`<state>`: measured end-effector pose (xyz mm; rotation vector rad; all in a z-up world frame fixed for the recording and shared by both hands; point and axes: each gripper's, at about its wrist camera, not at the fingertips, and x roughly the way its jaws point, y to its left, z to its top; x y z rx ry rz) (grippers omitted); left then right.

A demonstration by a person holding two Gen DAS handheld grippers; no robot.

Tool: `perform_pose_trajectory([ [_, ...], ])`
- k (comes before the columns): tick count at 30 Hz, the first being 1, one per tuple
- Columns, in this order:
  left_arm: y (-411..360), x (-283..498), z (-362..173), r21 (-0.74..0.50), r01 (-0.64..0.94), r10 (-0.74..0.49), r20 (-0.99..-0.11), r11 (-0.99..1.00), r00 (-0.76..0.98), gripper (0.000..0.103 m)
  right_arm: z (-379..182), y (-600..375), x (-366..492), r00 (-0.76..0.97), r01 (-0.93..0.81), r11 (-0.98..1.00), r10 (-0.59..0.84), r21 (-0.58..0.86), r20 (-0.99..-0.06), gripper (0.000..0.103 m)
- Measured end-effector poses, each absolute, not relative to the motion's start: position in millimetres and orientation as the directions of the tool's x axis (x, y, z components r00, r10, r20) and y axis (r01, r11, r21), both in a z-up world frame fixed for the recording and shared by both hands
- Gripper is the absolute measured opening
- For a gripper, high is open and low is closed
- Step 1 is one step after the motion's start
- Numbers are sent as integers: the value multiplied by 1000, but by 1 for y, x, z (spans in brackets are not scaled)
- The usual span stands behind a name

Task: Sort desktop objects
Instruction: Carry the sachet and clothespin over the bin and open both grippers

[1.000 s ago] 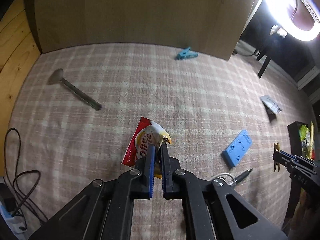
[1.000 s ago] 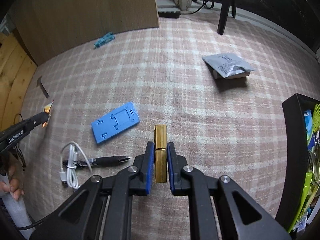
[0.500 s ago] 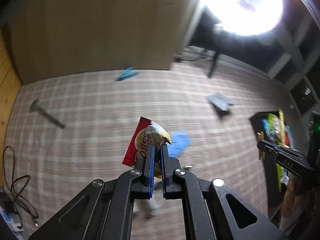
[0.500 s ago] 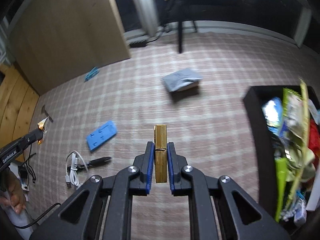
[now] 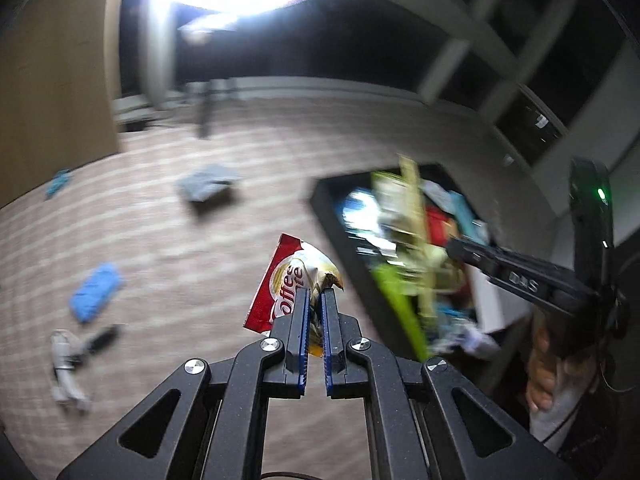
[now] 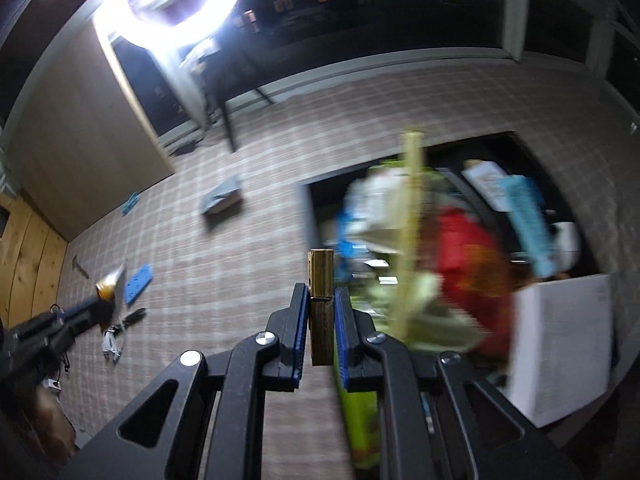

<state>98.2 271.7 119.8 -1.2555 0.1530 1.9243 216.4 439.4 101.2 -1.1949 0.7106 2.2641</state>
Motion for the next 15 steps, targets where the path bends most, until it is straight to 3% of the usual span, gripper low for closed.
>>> perform_pose_trajectory([
  [15, 410, 191, 116, -312, -793, 572, -819, -524, -56, 6, 101, 529, 296, -507, -655, -718, 184, 237, -842, 13],
])
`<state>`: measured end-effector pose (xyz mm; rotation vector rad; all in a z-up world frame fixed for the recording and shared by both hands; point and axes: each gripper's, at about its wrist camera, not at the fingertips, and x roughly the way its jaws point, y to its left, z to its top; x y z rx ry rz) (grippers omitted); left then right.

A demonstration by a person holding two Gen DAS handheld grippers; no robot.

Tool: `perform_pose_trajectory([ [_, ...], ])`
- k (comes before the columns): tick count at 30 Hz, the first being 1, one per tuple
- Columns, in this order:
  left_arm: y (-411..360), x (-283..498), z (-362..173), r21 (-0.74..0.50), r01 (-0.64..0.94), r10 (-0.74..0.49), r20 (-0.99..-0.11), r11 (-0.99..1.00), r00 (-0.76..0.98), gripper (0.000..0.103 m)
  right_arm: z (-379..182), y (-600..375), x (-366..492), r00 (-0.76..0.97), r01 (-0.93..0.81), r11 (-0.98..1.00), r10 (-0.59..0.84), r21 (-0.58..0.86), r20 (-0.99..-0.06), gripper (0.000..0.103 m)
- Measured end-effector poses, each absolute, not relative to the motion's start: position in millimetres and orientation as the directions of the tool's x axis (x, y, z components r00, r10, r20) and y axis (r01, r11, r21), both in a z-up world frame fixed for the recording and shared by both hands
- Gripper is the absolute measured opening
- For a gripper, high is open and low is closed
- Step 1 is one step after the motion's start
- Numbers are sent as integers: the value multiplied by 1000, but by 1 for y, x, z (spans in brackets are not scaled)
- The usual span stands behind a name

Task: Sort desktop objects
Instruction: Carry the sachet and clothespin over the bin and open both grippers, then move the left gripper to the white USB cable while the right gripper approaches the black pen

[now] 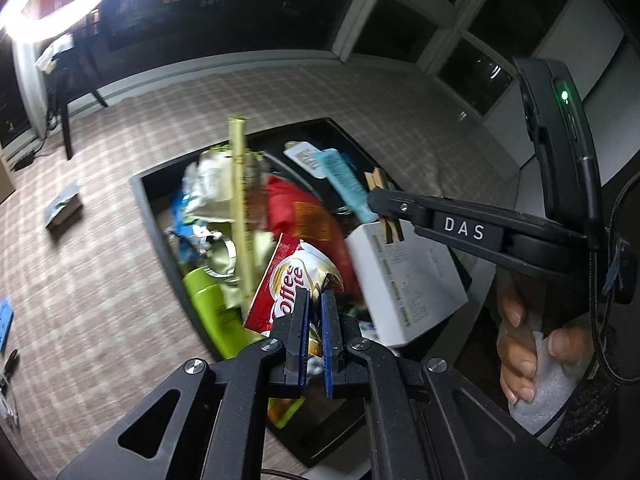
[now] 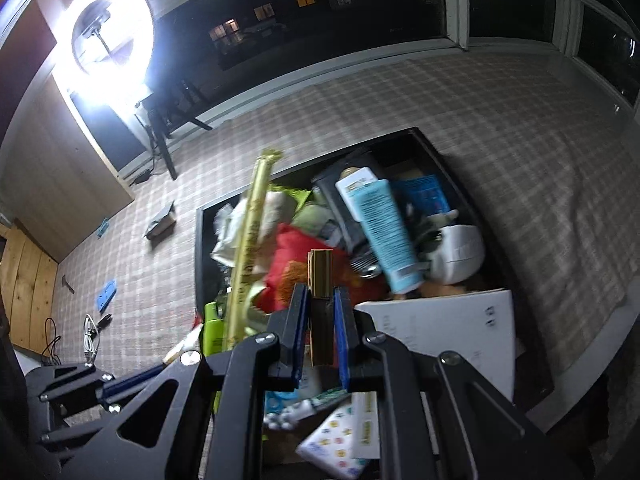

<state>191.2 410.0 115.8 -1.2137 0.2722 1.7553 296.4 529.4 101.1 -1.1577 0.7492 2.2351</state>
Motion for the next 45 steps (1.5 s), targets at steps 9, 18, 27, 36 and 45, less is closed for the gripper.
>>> perform_pose_trajectory([
  [9, 426, 198, 115, -258, -804, 550, -829, -535, -100, 61, 105, 546, 301, -497, -662, -723, 225, 199, -838, 46],
  [18, 411, 188, 117, -234, -777, 531, -835, -584, -147, 55, 107, 538, 293, -498, -656, -731, 230, 190, -836, 46],
  [27, 382, 180, 130, -184, -760, 520, -823, -623, -227, 55, 120, 508, 277, -512, -637, -752, 247, 170, -822, 47],
  [36, 341, 164, 134, -163, -730, 506, -817, -664, -277, 55, 133, 461, 250, -536, -586, -797, 246, 146, -807, 52],
  [45, 287, 138, 128, -168, -694, 490, -821, -700, -295, 55, 133, 412, 210, -546, -531, -835, 209, 142, -811, 52],
])
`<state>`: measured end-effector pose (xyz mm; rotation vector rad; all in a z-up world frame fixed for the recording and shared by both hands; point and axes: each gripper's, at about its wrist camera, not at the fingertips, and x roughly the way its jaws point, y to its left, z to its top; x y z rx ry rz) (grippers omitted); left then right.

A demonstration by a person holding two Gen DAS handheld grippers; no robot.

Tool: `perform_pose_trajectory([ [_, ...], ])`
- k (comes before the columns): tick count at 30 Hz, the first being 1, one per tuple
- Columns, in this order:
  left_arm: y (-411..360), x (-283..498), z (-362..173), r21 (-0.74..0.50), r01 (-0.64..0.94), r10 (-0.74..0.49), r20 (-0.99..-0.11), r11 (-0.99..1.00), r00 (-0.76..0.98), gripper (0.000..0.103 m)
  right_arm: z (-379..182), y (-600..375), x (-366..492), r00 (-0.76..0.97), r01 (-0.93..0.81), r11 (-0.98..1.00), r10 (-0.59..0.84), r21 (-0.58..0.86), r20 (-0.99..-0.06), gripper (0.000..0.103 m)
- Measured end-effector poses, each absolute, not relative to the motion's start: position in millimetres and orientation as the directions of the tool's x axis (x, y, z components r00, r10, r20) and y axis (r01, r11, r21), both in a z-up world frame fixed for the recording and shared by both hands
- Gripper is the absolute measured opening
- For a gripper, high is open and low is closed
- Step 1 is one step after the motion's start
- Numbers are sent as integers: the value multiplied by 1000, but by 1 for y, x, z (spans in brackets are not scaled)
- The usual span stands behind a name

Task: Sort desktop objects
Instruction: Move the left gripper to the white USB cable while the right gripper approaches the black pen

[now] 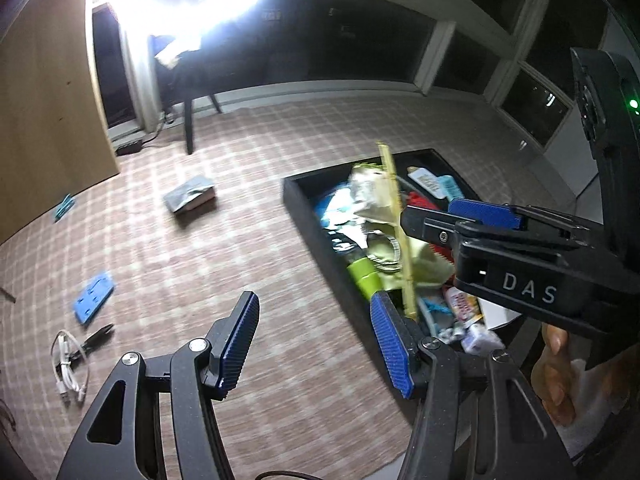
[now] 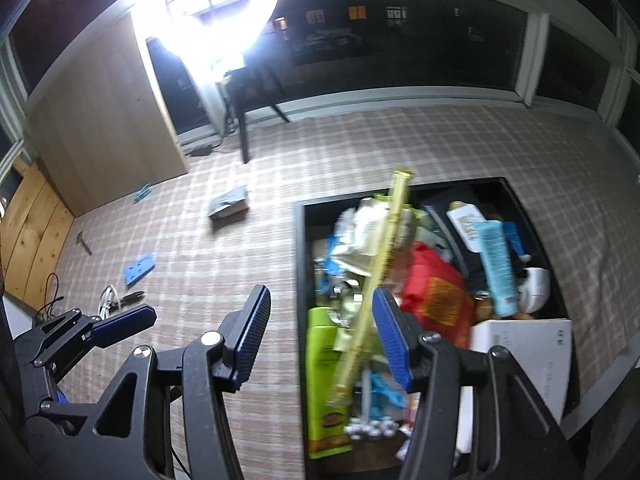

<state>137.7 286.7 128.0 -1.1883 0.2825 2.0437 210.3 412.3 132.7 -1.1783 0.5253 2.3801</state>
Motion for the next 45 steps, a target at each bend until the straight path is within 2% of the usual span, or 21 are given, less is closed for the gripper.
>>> perform_pose_trajectory([
  [10, 207, 87, 108, -178, -584, 432, -840, -792, -330, 55, 120, 366, 161, -535, -458, -879, 151, 135, -831, 53],
  [19, 83, 29, 68, -144, -389, 293, -886, -910, -358, 55, 99, 320, 105, -532, -338, -920, 16, 196, -847, 52],
  [23, 35, 7, 49, -142, -325, 257, -904, -935, -342, 48, 86, 294, 75, -517, -269, -930, -78, 249, -853, 51],
  [25, 19, -4, 40, -161, -316, 266, -908, -935, -325, 46, 79, 280, 61, -505, -239, -931, -125, 278, -854, 49],
  [28, 1, -19, 24, -204, -308, 296, -911, -929, -289, 43, 65, 255, 35, -471, -188, -927, -204, 324, -858, 37],
  [34, -11, -36, 1, -259, -339, 343, -913, -905, -220, 38, 31, 212, -12, -395, -137, -914, -304, 383, -867, 30],
  [39, -11, -47, -10, -301, -358, 382, -907, -884, -180, 37, 9, 193, -38, -361, -136, -912, -317, 386, -877, 28],
  [43, -2, -55, -14, -289, -411, 381, -910, -865, -162, 37, -3, 186, -52, -343, -138, -918, -308, 372, -887, 26],
  [45, 4, -59, -15, -280, -439, 378, -913, -854, -153, 34, -8, 185, -57, -336, -142, -912, -321, 384, -885, 25],
])
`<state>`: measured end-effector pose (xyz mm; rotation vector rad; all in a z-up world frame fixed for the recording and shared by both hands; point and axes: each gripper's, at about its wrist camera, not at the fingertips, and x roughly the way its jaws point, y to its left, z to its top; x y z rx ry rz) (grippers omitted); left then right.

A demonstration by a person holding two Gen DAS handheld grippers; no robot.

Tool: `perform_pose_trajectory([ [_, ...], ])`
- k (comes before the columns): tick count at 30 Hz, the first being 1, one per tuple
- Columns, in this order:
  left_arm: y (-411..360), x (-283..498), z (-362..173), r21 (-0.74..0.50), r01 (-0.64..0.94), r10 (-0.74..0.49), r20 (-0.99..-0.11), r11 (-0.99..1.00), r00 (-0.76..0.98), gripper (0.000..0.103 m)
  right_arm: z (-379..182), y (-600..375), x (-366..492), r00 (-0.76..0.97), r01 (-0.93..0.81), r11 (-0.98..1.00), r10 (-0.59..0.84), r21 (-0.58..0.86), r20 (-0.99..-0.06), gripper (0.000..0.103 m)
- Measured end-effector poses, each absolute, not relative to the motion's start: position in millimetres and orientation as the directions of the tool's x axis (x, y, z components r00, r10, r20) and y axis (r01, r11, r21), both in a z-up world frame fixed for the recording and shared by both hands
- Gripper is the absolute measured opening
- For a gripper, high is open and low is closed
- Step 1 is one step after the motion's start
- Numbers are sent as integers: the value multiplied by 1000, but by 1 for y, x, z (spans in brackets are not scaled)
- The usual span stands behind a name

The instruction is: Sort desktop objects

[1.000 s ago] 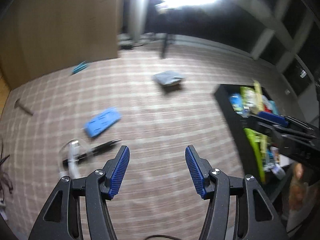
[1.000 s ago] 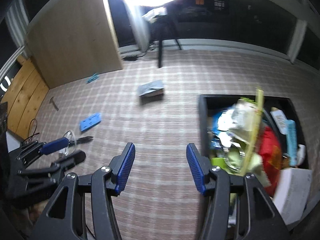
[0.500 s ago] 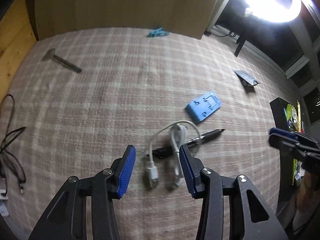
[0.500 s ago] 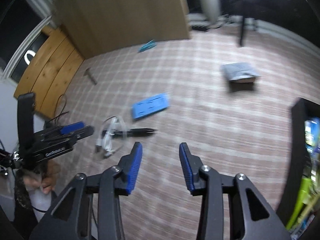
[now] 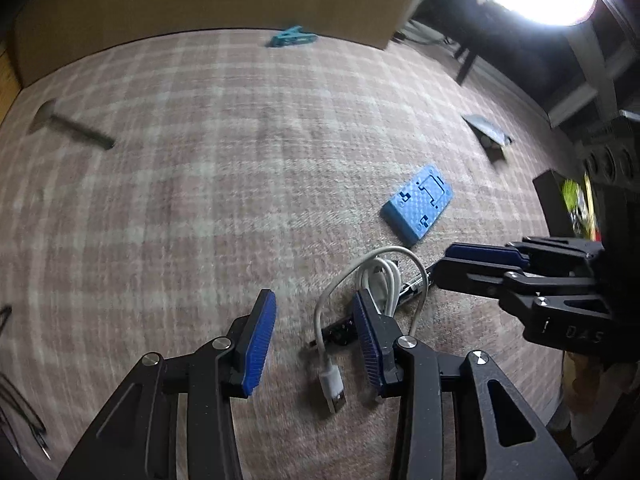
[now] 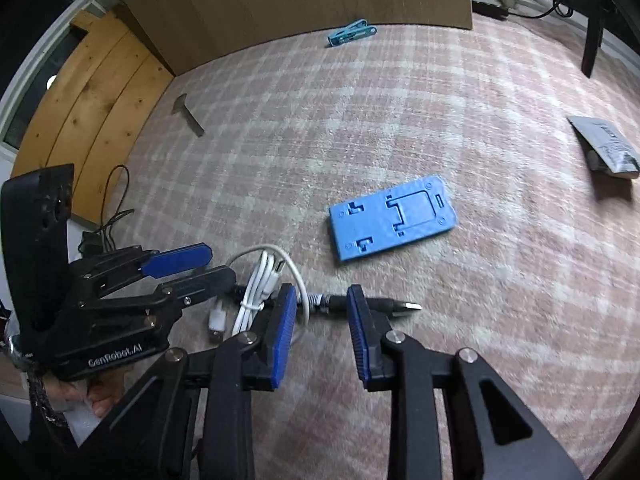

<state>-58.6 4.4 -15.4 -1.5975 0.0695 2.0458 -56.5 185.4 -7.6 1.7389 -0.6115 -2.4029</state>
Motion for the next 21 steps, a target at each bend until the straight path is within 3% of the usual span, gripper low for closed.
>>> perform_pose_trajectory([
  [10, 20, -62, -21, -227, -527, 345, -929, -819, -136, 19, -15, 182, -69, -320, -125, -911, -338, 393, -885, 22],
  [12, 22, -63, -22, -228, -526, 344, -929, -819, -132, 12, -17, 177, -72, -312, -113, -914, -339, 389, -887, 19],
  [15, 25, -63, -21, -217, -524, 338, -930, -823, -146, 11, -20, 171, -76, -311, -108, -917, -335, 383, -889, 9],
  [21, 18, -61, -11, -252, -496, 373, -914, -831, -159, 9, -11, 171, -72, -346, -100, -916, -335, 389, -876, 8],
])
